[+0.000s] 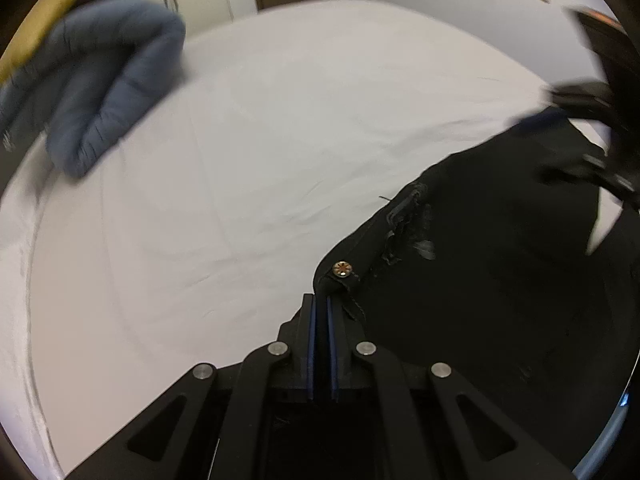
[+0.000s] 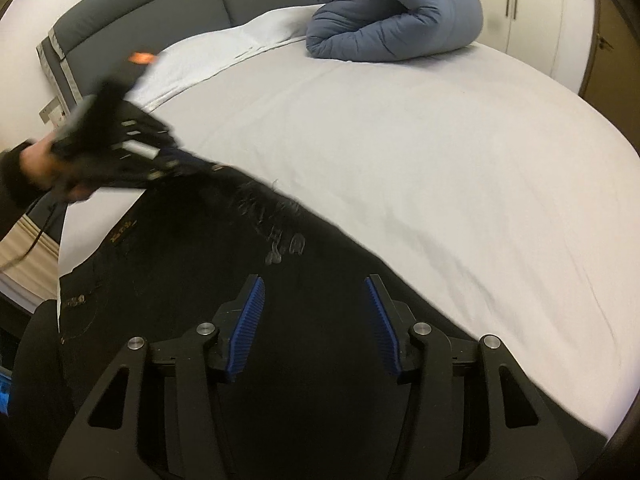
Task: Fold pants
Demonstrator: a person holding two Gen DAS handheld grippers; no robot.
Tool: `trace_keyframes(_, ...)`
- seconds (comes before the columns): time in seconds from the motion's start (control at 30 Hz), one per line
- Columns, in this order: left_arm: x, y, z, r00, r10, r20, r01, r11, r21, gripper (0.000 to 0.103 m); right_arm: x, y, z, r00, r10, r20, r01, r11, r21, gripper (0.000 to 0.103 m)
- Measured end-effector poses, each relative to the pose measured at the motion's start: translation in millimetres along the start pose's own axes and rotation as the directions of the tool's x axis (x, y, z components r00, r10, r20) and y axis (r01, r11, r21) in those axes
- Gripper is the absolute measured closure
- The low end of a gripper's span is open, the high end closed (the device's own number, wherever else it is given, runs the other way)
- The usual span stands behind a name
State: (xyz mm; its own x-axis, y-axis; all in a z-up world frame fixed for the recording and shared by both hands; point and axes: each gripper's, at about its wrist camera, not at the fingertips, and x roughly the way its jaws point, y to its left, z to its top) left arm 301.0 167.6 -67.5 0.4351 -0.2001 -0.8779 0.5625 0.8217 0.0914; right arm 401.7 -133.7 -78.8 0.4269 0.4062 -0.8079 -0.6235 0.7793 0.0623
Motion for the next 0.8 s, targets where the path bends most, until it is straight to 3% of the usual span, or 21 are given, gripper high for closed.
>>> trace_keyframes(0.17,-27,-21,-11,0.997,0.024,0.071,-0.025,1.0,0.018,0.098,29,15,20,0.998,-0.033,-0.053,0.028,0.995,-0.096,0.053)
trace_keyframes(0.33,-18,-16,-13,0.996,0.024,0.084,-0.026,0.999,0.026,0.098,56,17,25,0.988,-0.048,-0.146,0.027,0.989,-0.145,0.053)
trace_keyframes(0.53,-13,-17,-11,0.995,0.018,0.094,-0.022,0.999,0.038,0.098,77,10,36,0.973,-0.035,-0.227,-0.004,0.986,-0.167,0.053)
trace_keyframes(0.67,-14,-18,-13,0.995,0.024,0.097,-0.028,0.999,0.043,0.098,92,9,43,0.956,0.014,-0.294,-0.072,0.98,-0.187,0.053)
trace_keyframes(0.73,-15,-18,-14,0.995,0.022,0.097,-0.026,0.999,0.039,0.098,101,8,47,0.948,0.015,-0.319,-0.082,0.977,-0.198,0.086)
trace_keyframes(0.8,-15,-17,-15,0.995,0.026,0.099,-0.03,0.999,0.035,0.098,88,15,40,0.956,0.038,-0.292,-0.094,0.979,-0.181,0.092)
